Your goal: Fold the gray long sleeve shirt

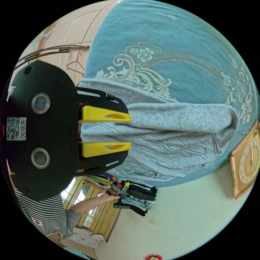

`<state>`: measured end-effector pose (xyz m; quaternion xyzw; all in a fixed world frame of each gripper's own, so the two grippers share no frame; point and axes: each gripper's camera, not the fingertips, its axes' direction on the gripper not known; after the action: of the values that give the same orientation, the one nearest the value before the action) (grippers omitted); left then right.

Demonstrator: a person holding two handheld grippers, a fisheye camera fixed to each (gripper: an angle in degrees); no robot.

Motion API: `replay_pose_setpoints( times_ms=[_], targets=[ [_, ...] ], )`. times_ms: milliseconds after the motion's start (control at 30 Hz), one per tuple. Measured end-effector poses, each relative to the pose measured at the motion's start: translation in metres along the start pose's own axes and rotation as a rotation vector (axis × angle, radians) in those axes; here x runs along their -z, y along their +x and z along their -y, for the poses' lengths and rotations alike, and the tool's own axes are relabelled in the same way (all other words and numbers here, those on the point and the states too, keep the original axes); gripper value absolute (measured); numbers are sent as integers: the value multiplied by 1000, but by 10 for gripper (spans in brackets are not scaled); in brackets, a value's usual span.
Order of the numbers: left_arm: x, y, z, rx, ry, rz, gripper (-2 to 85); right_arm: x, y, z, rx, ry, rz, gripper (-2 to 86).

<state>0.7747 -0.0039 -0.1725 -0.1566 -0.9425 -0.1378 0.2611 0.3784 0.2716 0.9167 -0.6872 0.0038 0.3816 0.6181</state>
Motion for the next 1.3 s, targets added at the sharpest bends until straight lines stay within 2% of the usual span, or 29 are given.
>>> replay_pose_setpoints(
  times_ms=[133,200,300,500,600,733,833,900,1000,1033,1100,1167,1300],
  targets=[
    [-54,11,65,8,-64,123,95,-59,-50,28,46,-41,-81,107],
    [-69,14,86,23,-58,142,79,-102,-87,44,87,-82,-183,101],
    [-84,20,115,15,-67,148,55,-147,-125,57,73,-115,-263,59],
    [-62,40,156,-36,-46,144,32,-153,-189,60,110,-123,-265,36],
    [0,43,178,-31,99,290,33,-113,-206,66,94,-31,-341,38],
    [97,29,199,103,472,451,48,-74,-217,88,24,40,-381,49],
    [106,15,209,169,553,391,69,-73,-232,101,-34,88,-390,58],
    [84,11,215,149,530,322,76,-92,-250,98,-57,125,-347,63],
    [20,5,222,114,365,231,82,-144,-280,75,-21,108,-285,75],
    [-12,2,223,107,261,177,84,-158,-286,68,-15,95,-258,76],
    [-60,0,219,99,113,102,86,-227,-309,32,12,-6,-56,81],
    [-112,0,208,94,-51,88,87,-286,-332,-3,24,-112,60,81],
    [-150,-4,197,144,-154,97,85,-410,-382,-86,-12,-351,252,85]
  ],
)
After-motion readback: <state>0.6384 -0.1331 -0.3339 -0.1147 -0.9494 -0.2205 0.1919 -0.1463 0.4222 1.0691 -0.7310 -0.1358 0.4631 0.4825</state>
